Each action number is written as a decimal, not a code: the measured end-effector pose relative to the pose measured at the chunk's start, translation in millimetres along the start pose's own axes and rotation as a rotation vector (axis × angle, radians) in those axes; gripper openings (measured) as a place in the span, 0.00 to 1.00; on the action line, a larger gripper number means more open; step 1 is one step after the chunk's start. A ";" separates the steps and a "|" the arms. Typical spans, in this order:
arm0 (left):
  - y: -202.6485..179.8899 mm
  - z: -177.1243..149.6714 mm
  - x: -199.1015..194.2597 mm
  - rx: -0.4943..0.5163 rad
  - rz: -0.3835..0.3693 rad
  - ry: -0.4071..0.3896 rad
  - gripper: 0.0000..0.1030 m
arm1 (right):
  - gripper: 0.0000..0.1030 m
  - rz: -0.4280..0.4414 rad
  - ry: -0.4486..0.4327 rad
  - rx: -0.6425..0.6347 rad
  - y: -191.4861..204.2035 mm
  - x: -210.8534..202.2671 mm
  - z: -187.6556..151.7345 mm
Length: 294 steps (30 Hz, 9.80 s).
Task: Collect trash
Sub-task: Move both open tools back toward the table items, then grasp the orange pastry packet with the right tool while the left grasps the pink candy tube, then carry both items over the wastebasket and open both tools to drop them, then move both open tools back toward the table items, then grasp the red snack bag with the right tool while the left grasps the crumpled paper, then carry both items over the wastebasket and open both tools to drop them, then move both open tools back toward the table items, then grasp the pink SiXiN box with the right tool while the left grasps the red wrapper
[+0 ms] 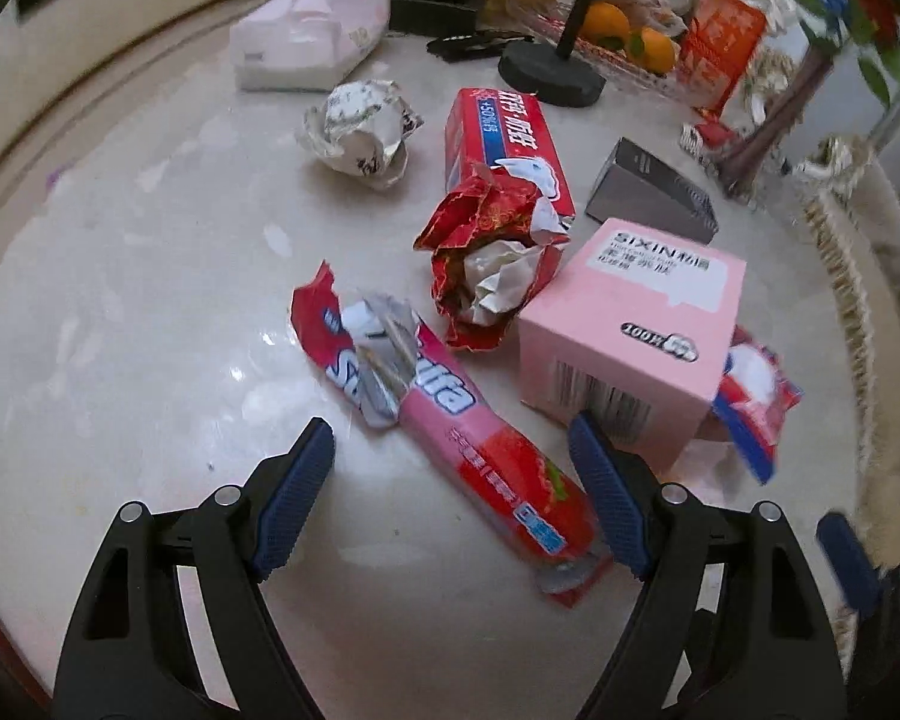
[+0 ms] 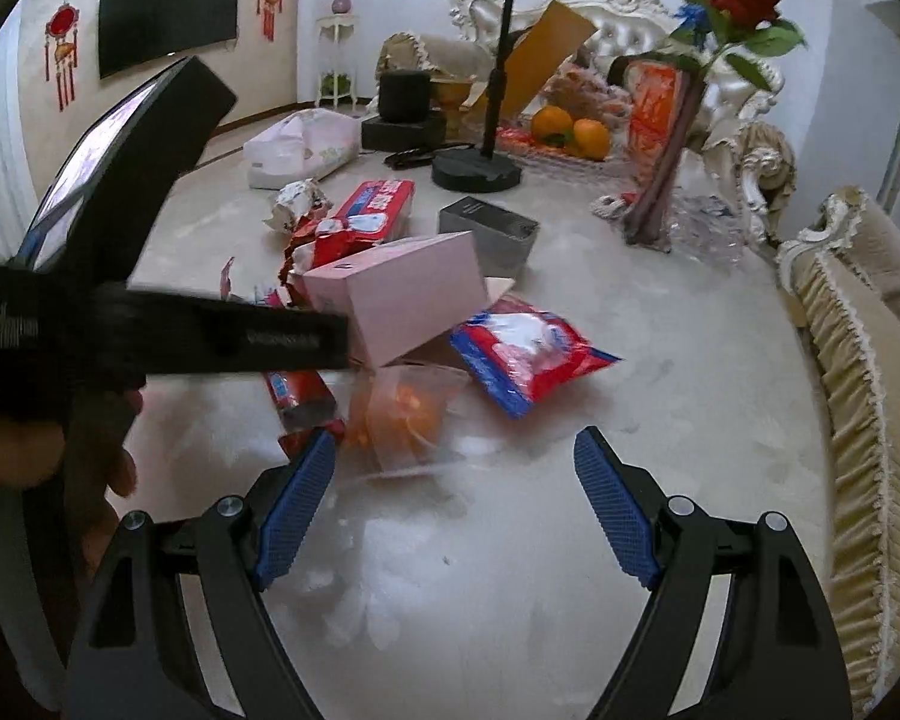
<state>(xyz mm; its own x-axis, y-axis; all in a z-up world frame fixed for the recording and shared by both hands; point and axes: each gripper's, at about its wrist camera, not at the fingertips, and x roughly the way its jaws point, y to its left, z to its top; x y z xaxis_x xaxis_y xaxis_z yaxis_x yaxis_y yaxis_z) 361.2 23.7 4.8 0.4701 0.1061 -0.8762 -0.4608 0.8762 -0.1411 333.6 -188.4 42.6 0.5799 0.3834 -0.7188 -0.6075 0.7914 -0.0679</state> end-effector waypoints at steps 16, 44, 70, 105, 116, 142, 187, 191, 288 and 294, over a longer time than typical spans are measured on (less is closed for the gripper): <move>54.2 -7.9 -6.8 0.317 0.106 -0.110 0.76 | 0.75 0.051 0.123 0.065 0.6 55.5 10.6; 117.5 -123.4 -128.6 0.534 -0.386 -0.184 0.26 | 0.43 0.213 -0.060 0.345 27.1 -93.3 -80.3; 142.6 -357.9 -37.8 0.770 -0.433 0.314 0.28 | 0.46 0.206 0.412 0.375 139.1 -72.2 -286.5; 162.7 -189.9 -173.0 0.722 -0.353 -0.198 0.67 | 0.73 0.039 -0.138 0.304 66.1 -194.0 -148.4; 95.2 36.5 -59.4 0.511 -0.113 -0.350 0.67 | 0.73 -0.070 -0.157 0.416 -47.3 -53.7 -11.5; 45.5 129.3 57.0 0.465 -0.086 -0.195 0.67 | 0.52 0.000 0.064 0.473 -84.2 86.5 34.8; 164.5 -307.6 -134.5 0.667 -0.419 -0.047 0.44 | 0.32 0.210 0.120 0.367 144.9 -158.5 -223.3; 151.6 -336.2 -71.6 0.672 -0.369 0.103 0.44 | 0.32 0.184 0.313 0.409 149.0 -94.1 -257.8; -11.0 24.7 9.8 0.412 -0.085 -0.220 0.82 | 0.78 0.100 0.095 -0.252 -27.8 109.7 56.6; -14.2 35.1 21.8 0.321 -0.053 -0.166 0.82 | 0.78 0.110 0.087 -0.181 -47.8 115.6 56.3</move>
<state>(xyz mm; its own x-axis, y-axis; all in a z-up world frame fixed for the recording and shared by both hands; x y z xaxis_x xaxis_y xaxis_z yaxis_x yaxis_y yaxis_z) 404.4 30.0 3.8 0.6147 0.1083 -0.7813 -0.1852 0.9827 -0.0095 460.3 -155.1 1.7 0.4602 0.4141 -0.7853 -0.7567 0.6457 -0.1029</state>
